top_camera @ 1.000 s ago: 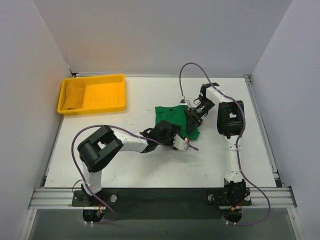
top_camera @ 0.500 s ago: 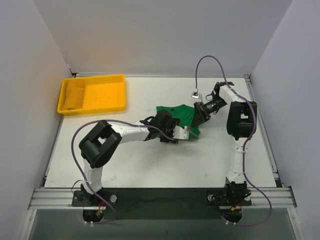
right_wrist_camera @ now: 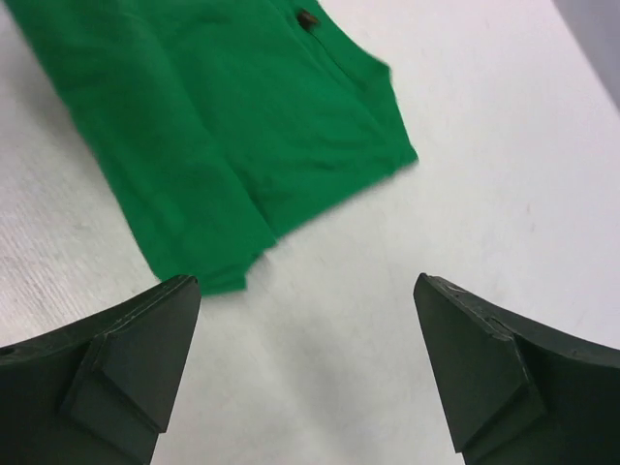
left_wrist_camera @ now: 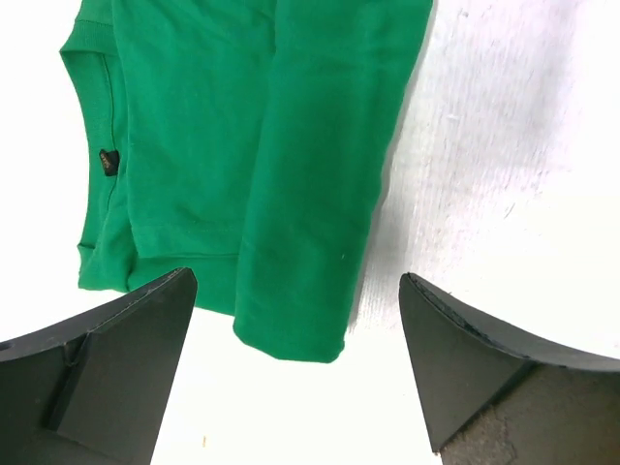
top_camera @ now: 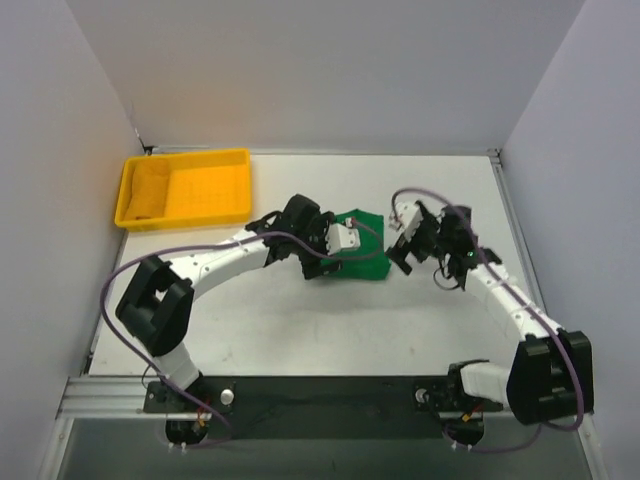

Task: Roll the t-shirts
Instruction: Roll the T-shirt to the center of the board.

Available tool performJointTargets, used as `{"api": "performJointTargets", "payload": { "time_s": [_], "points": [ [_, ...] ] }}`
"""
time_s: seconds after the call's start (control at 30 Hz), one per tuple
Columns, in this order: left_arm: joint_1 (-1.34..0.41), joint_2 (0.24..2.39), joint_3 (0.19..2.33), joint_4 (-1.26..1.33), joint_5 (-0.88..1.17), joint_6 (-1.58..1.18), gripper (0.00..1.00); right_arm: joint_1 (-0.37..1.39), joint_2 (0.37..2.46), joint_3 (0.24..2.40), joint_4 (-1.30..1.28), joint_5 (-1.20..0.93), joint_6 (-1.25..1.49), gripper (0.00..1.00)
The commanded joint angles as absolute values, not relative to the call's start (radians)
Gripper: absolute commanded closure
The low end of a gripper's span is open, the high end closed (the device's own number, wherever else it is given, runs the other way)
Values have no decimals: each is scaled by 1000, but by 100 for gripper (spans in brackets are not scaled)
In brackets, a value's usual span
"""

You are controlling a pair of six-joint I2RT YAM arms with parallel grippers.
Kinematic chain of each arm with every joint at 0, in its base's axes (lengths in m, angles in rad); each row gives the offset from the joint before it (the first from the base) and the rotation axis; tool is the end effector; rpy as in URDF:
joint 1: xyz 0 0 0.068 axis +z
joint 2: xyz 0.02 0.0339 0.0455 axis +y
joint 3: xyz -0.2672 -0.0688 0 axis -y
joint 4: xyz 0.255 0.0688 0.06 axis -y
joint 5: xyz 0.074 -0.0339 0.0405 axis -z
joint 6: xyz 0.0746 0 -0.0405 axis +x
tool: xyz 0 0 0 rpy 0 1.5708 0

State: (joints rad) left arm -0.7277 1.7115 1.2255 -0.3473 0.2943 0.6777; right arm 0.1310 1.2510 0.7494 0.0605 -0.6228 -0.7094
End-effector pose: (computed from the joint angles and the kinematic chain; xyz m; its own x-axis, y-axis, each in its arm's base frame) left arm 0.2908 -0.2880 0.2044 0.0599 0.7502 -0.6585 0.9559 0.1469 0.2544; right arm 0.3018 0.0837 0.2397 0.0886 -0.5220 -0.8483 -0.7530 0.5224 -0.4001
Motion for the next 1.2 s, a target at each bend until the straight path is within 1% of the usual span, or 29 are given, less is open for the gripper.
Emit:
{"api": "performJointTargets", "payload": {
  "time_s": [0.0,0.07,0.1,0.17,0.2,0.23,0.3,0.33,0.37,0.4,0.43,0.57,0.7,0.87,1.1,1.17],
  "points": [
    [-730,1709,1216,-333,302,571,3,283,1192,570,255,-593,-966,0],
    [-715,1713,1212,-319,310,551,3,337,1158,487,323,-597,-1075,0],
    [-707,1721,1213,-319,327,546,3,371,1157,422,415,-594,-1097,0],
    [-681,1732,1210,-316,344,526,7,399,1178,396,455,-617,-1159,2],
    [-670,1744,1210,-314,356,517,10,411,1189,388,468,-630,-1178,5],
    [-660,1753,1213,-313,394,496,18,413,1201,377,483,-655,-1192,6],
    [-621,1794,1247,-324,435,477,31,420,1241,364,543,-672,-1235,7],
    [-608,1810,1267,-348,493,463,46,423,1253,361,555,-679,-1250,8],
    [-597,1827,1288,-366,521,460,52,425,1278,362,560,-696,-1264,8],
    [-580,1862,1308,-385,544,462,60,425,1293,367,569,-703,-1281,9],
    [-574,1877,1351,-414,561,466,64,425,1307,373,574,-706,-1279,9],
    [-561,1936,1403,-434,626,479,84,423,1373,426,571,-706,-1281,9],
    [-552,2032,1468,-457,646,454,88,420,1410,472,558,-695,-1256,10],
    [-543,2123,1535,-494,638,433,90,419,1440,495,554,-701,-1270,9],
    [-517,2238,1661,-615,653,368,91,419,1499,500,545,-700,-1351,9],
    [-506,2252,1670,-630,678,365,91,419,1532,506,546,-672,-1374,11]
  ]
}}
